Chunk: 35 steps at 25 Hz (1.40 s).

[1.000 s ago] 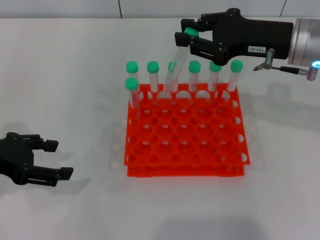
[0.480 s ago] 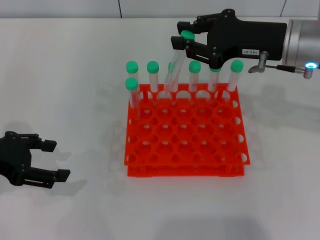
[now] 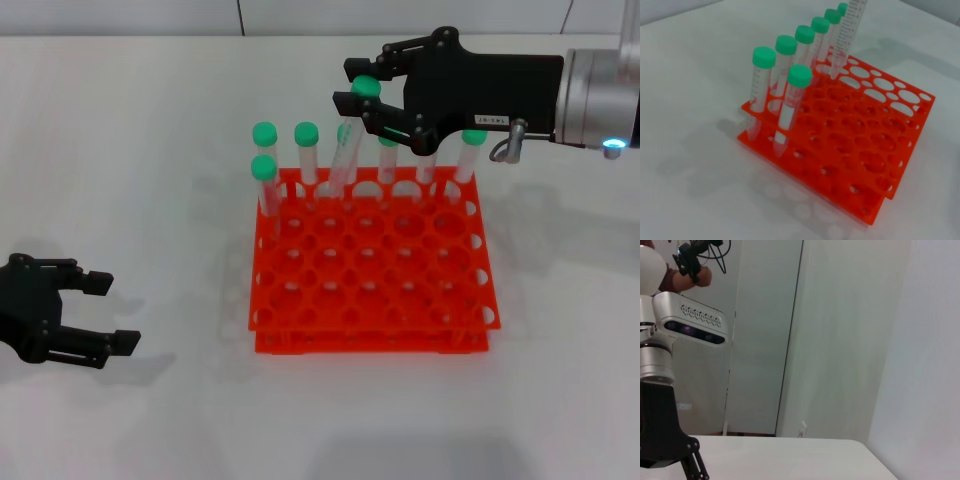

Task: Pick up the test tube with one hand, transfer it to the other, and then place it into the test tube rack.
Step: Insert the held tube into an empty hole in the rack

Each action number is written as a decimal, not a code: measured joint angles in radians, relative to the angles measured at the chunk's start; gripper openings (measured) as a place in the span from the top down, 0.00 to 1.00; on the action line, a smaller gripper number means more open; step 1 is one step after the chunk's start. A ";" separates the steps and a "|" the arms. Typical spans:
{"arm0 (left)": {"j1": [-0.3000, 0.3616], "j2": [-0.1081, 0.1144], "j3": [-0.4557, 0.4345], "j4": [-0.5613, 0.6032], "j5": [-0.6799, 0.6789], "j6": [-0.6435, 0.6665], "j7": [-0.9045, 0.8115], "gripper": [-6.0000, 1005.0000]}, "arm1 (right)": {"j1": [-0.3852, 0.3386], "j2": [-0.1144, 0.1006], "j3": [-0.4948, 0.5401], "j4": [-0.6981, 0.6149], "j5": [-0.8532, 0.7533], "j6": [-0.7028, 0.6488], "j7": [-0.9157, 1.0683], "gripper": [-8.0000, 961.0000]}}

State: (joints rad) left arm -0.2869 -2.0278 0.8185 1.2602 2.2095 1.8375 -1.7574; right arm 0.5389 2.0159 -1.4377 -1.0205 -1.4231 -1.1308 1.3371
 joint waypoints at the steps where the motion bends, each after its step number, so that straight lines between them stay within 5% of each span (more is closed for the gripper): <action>1: 0.000 0.000 0.000 0.000 -0.001 0.001 0.000 0.13 | -0.001 0.000 -0.002 -0.002 0.000 0.001 0.001 0.70; 35: 0.000 -0.006 -0.001 0.000 -0.004 0.010 0.003 0.13 | 0.009 0.010 -0.176 0.088 0.209 0.155 -0.128 0.70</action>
State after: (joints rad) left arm -0.2868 -2.0339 0.8177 1.2598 2.2056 1.8478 -1.7540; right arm 0.5476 2.0264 -1.6135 -0.9327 -1.2137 -0.9755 1.2090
